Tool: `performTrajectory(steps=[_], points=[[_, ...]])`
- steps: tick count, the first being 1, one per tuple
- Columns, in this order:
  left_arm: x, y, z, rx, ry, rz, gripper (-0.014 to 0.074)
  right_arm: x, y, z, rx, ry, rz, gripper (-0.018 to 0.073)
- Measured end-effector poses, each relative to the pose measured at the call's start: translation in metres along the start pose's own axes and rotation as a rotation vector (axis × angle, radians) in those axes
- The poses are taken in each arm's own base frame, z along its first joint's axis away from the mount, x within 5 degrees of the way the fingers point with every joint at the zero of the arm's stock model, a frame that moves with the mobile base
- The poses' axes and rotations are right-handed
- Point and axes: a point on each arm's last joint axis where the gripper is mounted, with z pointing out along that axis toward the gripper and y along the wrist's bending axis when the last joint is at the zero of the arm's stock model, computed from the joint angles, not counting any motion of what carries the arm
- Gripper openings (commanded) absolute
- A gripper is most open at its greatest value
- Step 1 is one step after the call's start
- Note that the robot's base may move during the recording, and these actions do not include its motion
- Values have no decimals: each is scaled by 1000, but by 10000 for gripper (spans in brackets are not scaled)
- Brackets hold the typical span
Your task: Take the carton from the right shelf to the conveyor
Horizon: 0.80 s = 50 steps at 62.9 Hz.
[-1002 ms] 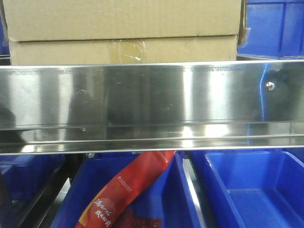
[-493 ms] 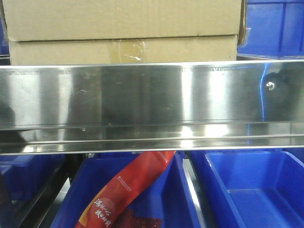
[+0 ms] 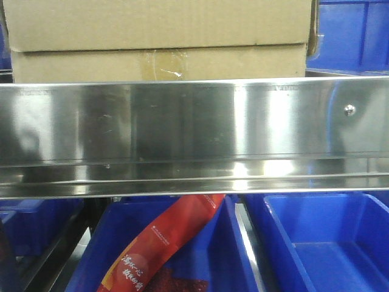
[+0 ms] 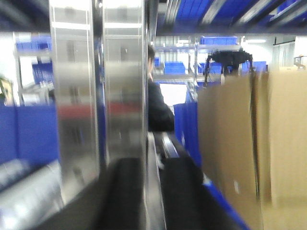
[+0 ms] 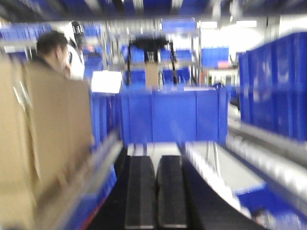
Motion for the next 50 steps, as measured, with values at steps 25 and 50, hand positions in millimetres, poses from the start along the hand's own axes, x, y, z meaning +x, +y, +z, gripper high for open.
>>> performTrajectory(steps=[25,50], points=[[-64,0,41,86,211,-65,414,-47,4,20,-9,67,3,558],[-122,-37,127,353,459,-81,414,-106,20,76,-139,214,16,558]])
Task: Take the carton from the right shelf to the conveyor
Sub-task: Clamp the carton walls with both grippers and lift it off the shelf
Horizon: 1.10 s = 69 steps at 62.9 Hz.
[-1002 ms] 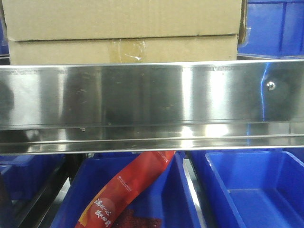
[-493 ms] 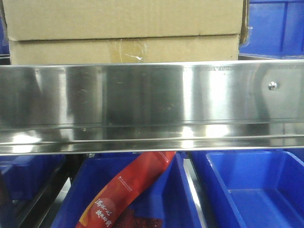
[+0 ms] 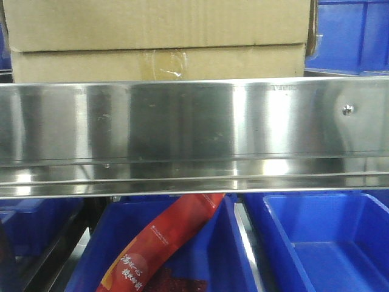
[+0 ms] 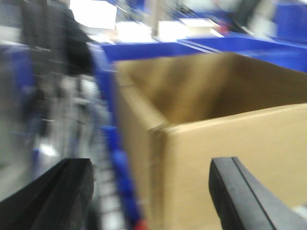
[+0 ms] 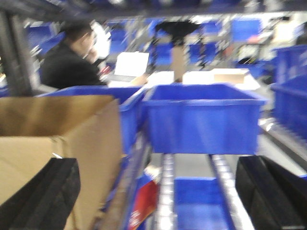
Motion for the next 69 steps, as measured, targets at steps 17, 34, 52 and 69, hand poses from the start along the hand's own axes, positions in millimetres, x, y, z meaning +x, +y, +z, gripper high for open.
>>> performTrajectory(steps=[17,34,52,69], points=[[-61,-11,64,47,164,14,414,-62,30,81,-159,218,-21,558],[-96,-1,118,-45,321,-45,414,-104,53,173,-197,527,-78,558],[-109,27,178,-180,388,-101,414,-96,74,264,-224,578,-104,558],[-79,37,233,-207,500,-104,414,-33,79,322,-214,741,-113,558]])
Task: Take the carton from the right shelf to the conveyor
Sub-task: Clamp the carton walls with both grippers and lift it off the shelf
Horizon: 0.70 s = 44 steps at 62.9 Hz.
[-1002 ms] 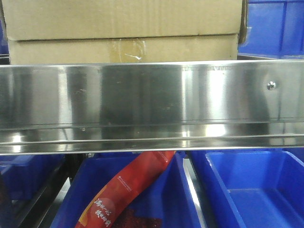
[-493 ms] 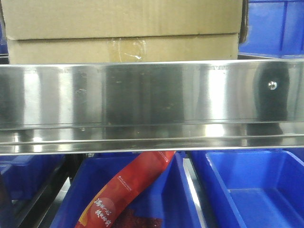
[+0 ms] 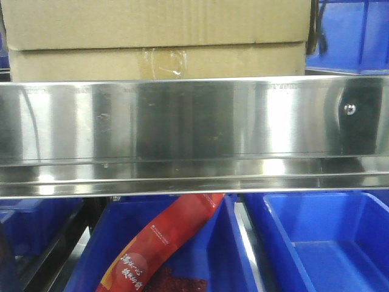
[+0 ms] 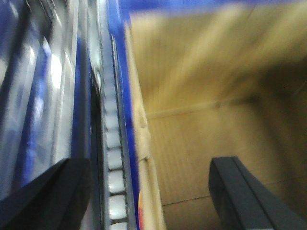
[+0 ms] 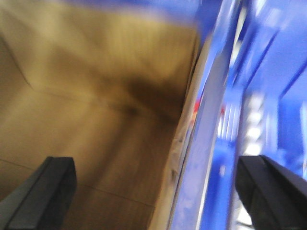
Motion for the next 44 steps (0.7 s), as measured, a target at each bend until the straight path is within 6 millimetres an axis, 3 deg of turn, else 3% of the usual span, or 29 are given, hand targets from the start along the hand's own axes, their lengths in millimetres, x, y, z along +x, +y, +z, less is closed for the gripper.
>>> performTrajectory(steps=[12,22,27,33,38,42,44], points=[[5,-3,35,-8,70,8,414,6,-3,27,11,54,0,558],[8,-4,46,-11,93,9,410,7,-5,31,16,62,0,508],[8,-5,48,-11,97,9,391,7,-9,33,23,65,6,391],[9,-5,53,-12,105,10,299,7,-14,34,31,67,14,198],[10,-6,57,-11,113,9,164,8,-17,35,36,68,19,43],[9,-6,58,-8,105,4,0,8,-17,38,28,71,23,-75],[9,-6,58,-12,104,6,-48,8,-16,39,26,72,21,-82]])
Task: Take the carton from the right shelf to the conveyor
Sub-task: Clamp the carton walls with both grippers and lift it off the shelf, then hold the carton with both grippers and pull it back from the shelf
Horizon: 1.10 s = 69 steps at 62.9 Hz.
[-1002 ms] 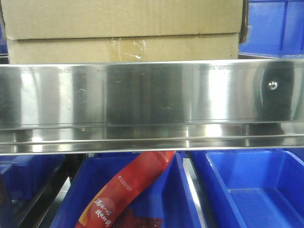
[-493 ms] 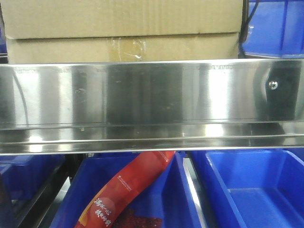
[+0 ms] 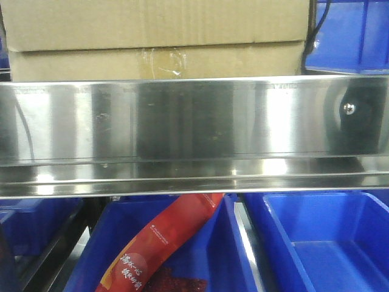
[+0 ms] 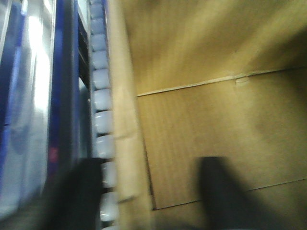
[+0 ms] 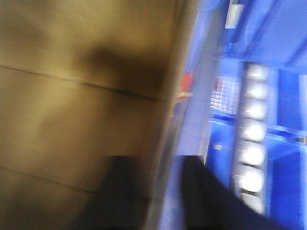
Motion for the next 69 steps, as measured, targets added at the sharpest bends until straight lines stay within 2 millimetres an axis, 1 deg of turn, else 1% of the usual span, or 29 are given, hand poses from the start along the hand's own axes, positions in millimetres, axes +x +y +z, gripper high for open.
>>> performTrajectory(steps=[2,4,8,15,24,29,33,39,45,48,54,59,69], points=[[0,0,1,-1,4,-2,-13,0,0,1,4,0,-1,-72],[0,1,2,-2,6,-5,-1,0,-1,1,5,2,0,-67],[0,1,2,0,5,-8,-22,0,-1,1,5,0,2,-67],[-2,1,-2,-3,-6,-9,-20,0,-1,1,5,-1,16,-67],[-8,2,-14,2,-37,-15,-20,-1,0,-13,5,-11,22,-67],[-11,3,-30,13,-76,-21,-20,-3,1,-33,5,-45,21,-67],[-13,3,-46,23,-109,-25,-20,-5,3,-55,5,-88,26,-67],[-13,2,-83,45,-181,-26,-20,-6,6,-96,4,-165,29,-67],[-11,3,-112,59,-236,-26,-20,-4,9,-123,3,-213,24,-67],[-8,3,-127,68,-259,-24,-20,-1,11,-138,1,-232,21,-67],[3,0,-142,81,-256,-13,-20,7,16,-152,-10,-230,15,-67],[19,-3,-146,86,-214,5,-20,19,21,-155,-20,-196,6,-67],[51,-9,-153,100,-139,11,-20,44,33,-153,-44,-101,-20,-67]])
